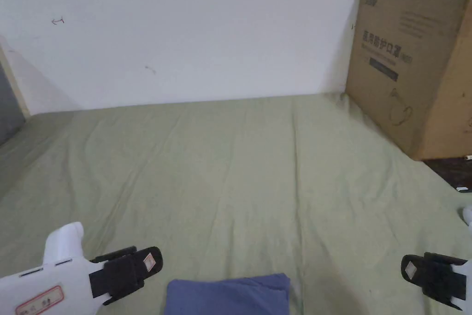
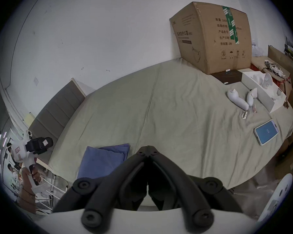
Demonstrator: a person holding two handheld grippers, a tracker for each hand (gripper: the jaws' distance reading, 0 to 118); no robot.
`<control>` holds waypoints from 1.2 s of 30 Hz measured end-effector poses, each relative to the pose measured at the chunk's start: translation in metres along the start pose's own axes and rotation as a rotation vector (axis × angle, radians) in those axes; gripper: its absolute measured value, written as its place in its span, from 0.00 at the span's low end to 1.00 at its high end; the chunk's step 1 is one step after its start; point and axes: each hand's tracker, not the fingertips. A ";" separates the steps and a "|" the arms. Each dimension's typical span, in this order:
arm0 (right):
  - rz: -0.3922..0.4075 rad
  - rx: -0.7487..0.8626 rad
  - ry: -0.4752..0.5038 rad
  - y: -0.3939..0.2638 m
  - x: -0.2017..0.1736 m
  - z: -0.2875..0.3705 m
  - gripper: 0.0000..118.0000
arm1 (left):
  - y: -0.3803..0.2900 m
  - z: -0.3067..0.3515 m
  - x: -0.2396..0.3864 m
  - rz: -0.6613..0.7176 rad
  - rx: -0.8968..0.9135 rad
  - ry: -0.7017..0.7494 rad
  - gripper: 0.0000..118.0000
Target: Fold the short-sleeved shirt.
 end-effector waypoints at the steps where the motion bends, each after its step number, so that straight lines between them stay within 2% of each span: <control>1: 0.004 -0.012 0.011 0.000 -0.005 -0.004 0.00 | -0.002 0.006 -0.006 0.009 0.003 0.018 0.01; 3: 0.016 -0.047 0.051 -0.001 -0.016 -0.015 0.00 | -0.008 0.014 -0.016 0.031 0.003 0.069 0.01; 7: 0.047 -0.274 0.310 -0.009 -0.058 -0.076 0.00 | -0.025 0.025 -0.031 0.087 0.012 0.068 0.01; 8: 0.038 -0.342 0.401 -0.017 -0.069 -0.097 0.00 | -0.029 0.026 -0.033 0.093 0.006 0.078 0.01; 10: -0.058 -0.458 0.526 -0.034 -0.081 -0.142 0.00 | -0.037 0.028 -0.038 0.097 -0.018 0.116 0.01; 12: -0.177 -0.548 0.573 -0.052 -0.080 -0.178 0.00 | -0.043 0.028 -0.052 0.098 -0.037 0.129 0.01; 13: -0.204 -0.568 0.580 -0.061 -0.073 -0.196 0.00 | -0.047 0.029 -0.056 0.109 -0.049 0.128 0.01; 15: -0.200 -0.575 0.499 -0.069 -0.058 -0.212 0.00 | -0.054 0.028 -0.062 0.138 -0.071 0.125 0.01; 16: -0.169 -0.593 0.429 -0.073 -0.047 -0.218 0.00 | -0.057 0.026 -0.069 0.157 -0.089 0.113 0.01; 17: -0.165 -0.603 0.421 -0.076 -0.035 -0.222 0.00 | -0.060 0.022 -0.075 0.173 -0.119 0.084 0.02; 18: -0.204 -0.598 0.461 -0.078 -0.024 -0.224 0.00 | -0.061 0.018 -0.082 0.190 -0.138 0.060 0.02; 19: -0.299 -0.593 0.518 -0.080 -0.016 -0.225 0.00 | -0.063 0.011 -0.091 0.224 -0.152 0.023 0.02; 20: -0.344 -0.599 0.492 -0.081 -0.012 -0.225 0.00 | -0.065 0.003 -0.099 0.256 -0.167 -0.007 0.08; 21: -0.354 -0.599 0.460 -0.082 -0.009 -0.223 0.00 | -0.065 -0.005 -0.108 0.293 -0.174 -0.039 0.19; 22: -0.346 -0.594 0.484 -0.083 -0.009 -0.223 0.00 | -0.065 -0.017 -0.118 0.320 -0.194 -0.084 0.35; 23: -0.335 -0.588 0.486 -0.084 -0.011 -0.222 0.00 | -0.065 -0.029 -0.126 0.346 -0.214 -0.132 0.65; 24: -0.320 -0.578 0.486 -0.086 -0.013 -0.222 0.00 | -0.067 -0.043 -0.134 0.364 -0.238 -0.184 0.88; 25: -0.314 -0.574 0.485 -0.087 -0.014 -0.221 0.00 | -0.069 -0.057 -0.140 0.383 -0.273 -0.246 1.00; 27: -0.327 -0.568 0.490 -0.089 -0.010 -0.222 0.00 | -0.079 -0.086 -0.155 0.457 -0.376 -0.356 1.00; 30: -0.392 -0.555 0.507 -0.095 -0.006 -0.221 0.00 | -0.094 -0.130 -0.164 0.605 -0.450 -0.401 1.00; 33: -0.450 -0.548 0.515 -0.099 -0.002 -0.220 0.00 | -0.093 -0.164 -0.137 0.608 -0.477 -0.565 1.00; 34: -0.452 -0.547 0.516 -0.100 -0.002 -0.220 0.00 | -0.095 -0.174 -0.133 0.628 -0.503 -0.560 1.00; 35: -0.453 -0.545 0.518 -0.100 -0.002 -0.220 0.00 | -0.095 -0.182 -0.135 0.642 -0.513 -0.553 0.96; 36: -0.453 -0.544 0.519 -0.100 -0.002 -0.219 0.00 | -0.093 -0.185 -0.143 0.640 -0.506 -0.552 0.82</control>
